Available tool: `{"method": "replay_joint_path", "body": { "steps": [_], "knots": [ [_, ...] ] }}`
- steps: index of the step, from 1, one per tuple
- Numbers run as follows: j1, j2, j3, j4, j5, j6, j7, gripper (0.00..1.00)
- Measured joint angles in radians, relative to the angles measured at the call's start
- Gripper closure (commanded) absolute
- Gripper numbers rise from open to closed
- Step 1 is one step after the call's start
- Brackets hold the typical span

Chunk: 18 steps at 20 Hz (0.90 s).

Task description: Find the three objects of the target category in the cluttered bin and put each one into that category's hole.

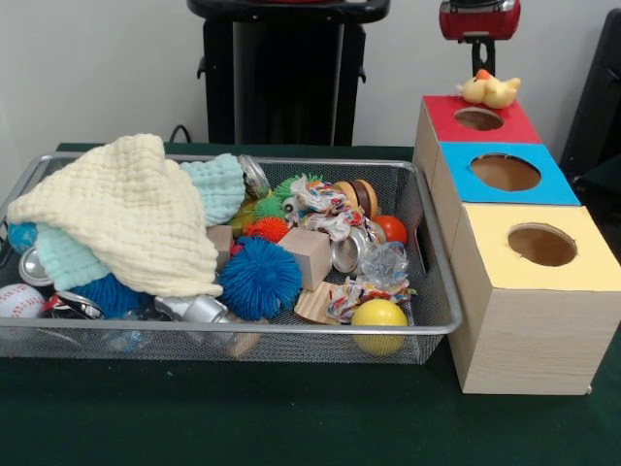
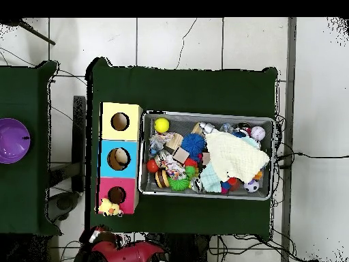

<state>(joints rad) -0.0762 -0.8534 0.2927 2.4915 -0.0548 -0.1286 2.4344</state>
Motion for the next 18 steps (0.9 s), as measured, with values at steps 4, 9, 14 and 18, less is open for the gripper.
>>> {"method": "replay_joint_path", "body": {
  "steps": [4,9,14,18],
  "knots": [
    [-0.014,0.0,0.009,0.0,0.0,0.0,0.0,1.0],
    [-0.038,0.0,0.026,0.0,0.0,0.0,0.0,1.0],
    [-0.066,0.001,0.047,0.0,0.005,0.0,0.0,1.0],
    [-0.066,0.001,0.058,0.0,0.022,0.0,0.0,1.0]
  ]
}}
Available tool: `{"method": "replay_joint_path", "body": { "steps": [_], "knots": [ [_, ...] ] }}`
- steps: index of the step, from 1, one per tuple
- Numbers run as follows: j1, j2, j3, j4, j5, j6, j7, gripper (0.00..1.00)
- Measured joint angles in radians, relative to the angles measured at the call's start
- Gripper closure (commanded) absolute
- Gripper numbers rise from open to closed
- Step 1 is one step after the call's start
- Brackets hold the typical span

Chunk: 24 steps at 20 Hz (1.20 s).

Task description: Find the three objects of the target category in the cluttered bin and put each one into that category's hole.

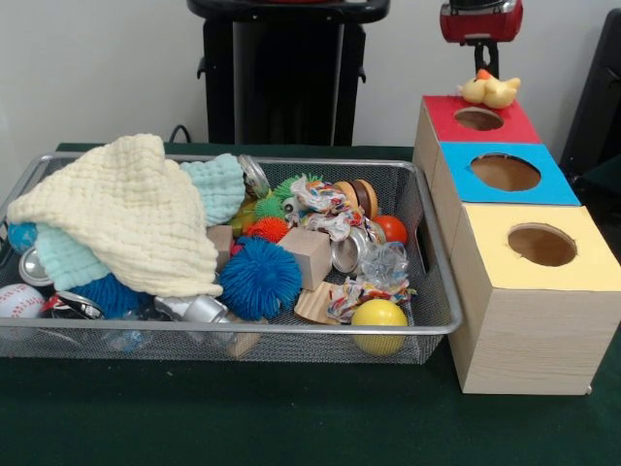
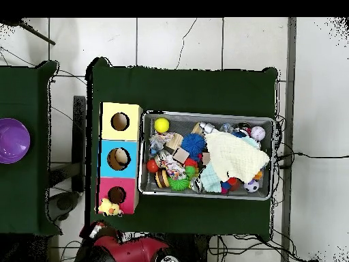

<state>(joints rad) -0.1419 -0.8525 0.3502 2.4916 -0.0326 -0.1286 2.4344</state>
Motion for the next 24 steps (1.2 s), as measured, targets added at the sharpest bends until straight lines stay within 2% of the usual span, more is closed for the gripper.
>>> {"method": "replay_joint_path", "body": {
  "steps": [9,24],
  "knots": [
    [0.002,0.0,0.002,0.0,0.041,0.0,0.0,1.0],
    [-0.002,0.0,0.009,0.0,0.043,0.0,0.0,1.0]
  ]
}}
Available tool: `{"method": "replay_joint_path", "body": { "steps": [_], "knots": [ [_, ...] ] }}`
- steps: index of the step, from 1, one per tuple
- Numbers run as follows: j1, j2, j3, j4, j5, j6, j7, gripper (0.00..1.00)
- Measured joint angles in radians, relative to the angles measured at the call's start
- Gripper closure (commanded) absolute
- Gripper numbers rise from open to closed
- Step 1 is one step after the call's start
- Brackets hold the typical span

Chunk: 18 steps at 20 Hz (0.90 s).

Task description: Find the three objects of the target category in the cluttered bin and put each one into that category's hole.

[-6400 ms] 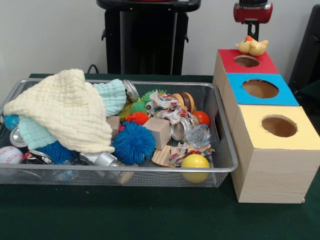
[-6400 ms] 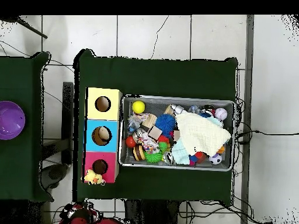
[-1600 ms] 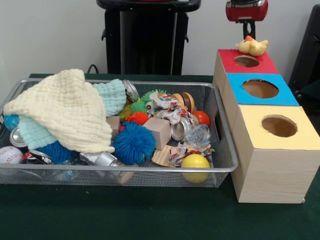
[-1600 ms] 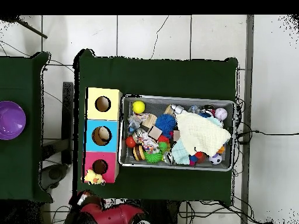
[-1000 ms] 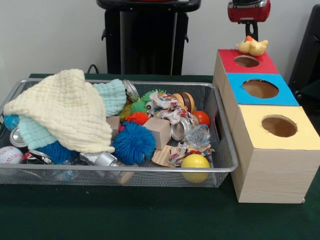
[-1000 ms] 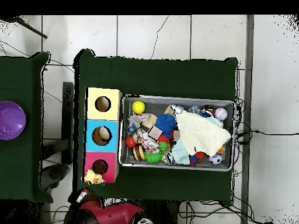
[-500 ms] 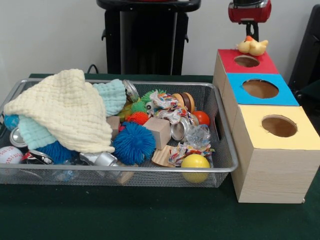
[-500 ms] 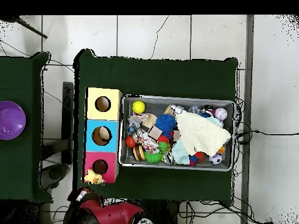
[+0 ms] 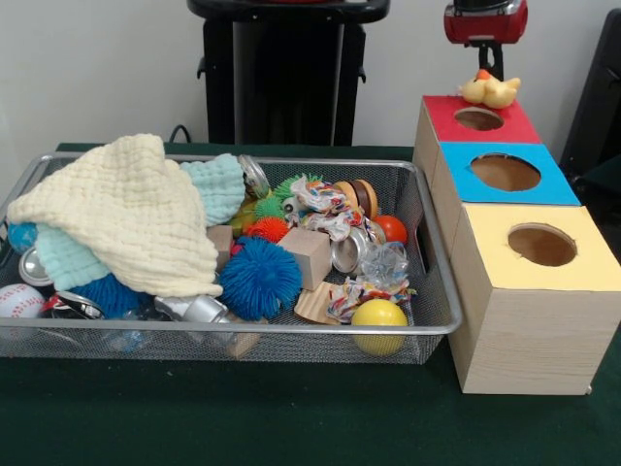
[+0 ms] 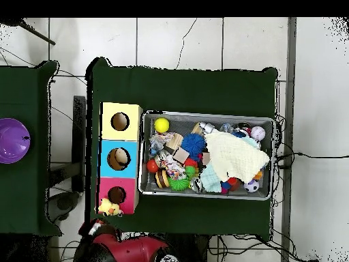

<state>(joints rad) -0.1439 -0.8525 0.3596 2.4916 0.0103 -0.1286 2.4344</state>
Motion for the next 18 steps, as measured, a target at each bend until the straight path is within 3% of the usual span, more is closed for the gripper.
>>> {"method": "replay_joint_path", "body": {
  "steps": [18],
  "knots": [
    [-0.014,0.0,0.021,0.0,0.0,0.0,0.0,1.0]
  ]
}}
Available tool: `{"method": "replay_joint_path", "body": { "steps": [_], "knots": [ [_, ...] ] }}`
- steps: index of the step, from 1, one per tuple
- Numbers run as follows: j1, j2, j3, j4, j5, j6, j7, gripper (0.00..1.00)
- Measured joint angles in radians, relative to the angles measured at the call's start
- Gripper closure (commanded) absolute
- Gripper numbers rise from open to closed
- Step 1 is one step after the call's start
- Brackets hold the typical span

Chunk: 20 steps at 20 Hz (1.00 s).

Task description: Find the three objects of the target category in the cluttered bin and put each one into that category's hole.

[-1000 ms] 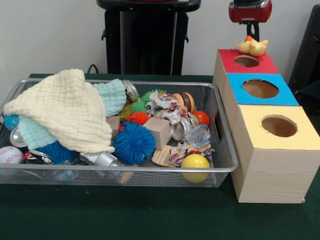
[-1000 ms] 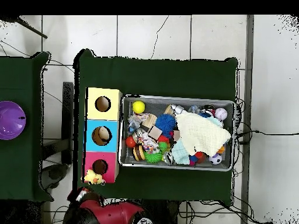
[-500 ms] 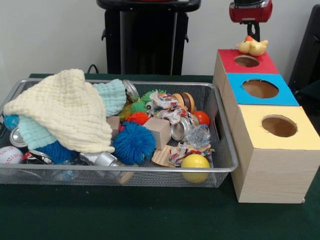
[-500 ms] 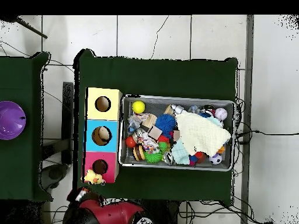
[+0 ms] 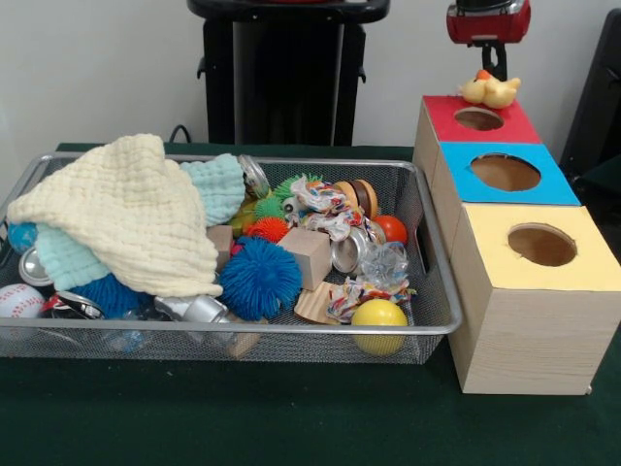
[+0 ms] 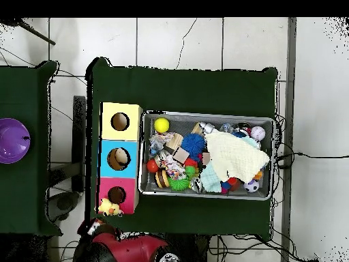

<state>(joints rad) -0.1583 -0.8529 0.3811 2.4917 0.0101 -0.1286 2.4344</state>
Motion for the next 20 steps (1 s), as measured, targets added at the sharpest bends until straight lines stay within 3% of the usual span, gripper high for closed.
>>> {"method": "replay_joint_path", "body": {
  "steps": [10,20],
  "knots": [
    [-0.018,-0.001,0.001,0.0,0.0,0.004,0.0,1.0],
    [-0.042,-0.025,0.002,-0.001,0.0,0.069,0.0,1.0]
  ]
}}
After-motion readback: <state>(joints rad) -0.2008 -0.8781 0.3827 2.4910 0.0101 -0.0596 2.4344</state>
